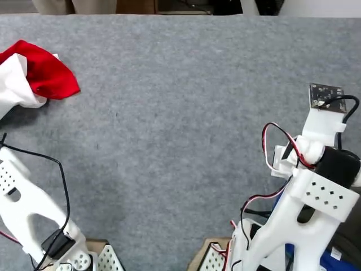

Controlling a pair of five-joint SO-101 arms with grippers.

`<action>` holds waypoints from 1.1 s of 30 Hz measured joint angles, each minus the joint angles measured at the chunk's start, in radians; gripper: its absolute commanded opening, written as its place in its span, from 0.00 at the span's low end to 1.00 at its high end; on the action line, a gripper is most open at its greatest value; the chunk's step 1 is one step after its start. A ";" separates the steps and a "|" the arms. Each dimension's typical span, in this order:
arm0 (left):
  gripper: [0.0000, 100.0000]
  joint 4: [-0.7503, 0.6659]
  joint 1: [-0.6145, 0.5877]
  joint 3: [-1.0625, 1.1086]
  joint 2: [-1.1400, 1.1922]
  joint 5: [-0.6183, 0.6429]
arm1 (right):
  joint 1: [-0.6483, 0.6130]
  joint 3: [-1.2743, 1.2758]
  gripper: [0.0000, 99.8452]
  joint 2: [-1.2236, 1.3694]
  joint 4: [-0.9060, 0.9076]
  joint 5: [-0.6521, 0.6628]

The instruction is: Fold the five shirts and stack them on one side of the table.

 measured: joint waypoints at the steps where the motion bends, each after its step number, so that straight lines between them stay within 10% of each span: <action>1: 0.02 0.023 0.006 0.000 0.000 0.000 | 0.000 0.000 0.01 0.000 0.000 0.000; 17: 0.02 0.233 0.037 -0.002 -0.064 -0.005 | 0.000 0.000 0.01 0.000 0.000 0.000; 26: 0.22 -0.009 -0.043 -0.002 -0.021 -0.005 | 0.000 0.060 0.01 0.000 0.000 0.000; 33: 0.07 -0.180 -0.018 -0.003 0.157 -0.106 | 0.000 0.083 0.01 0.000 0.000 0.000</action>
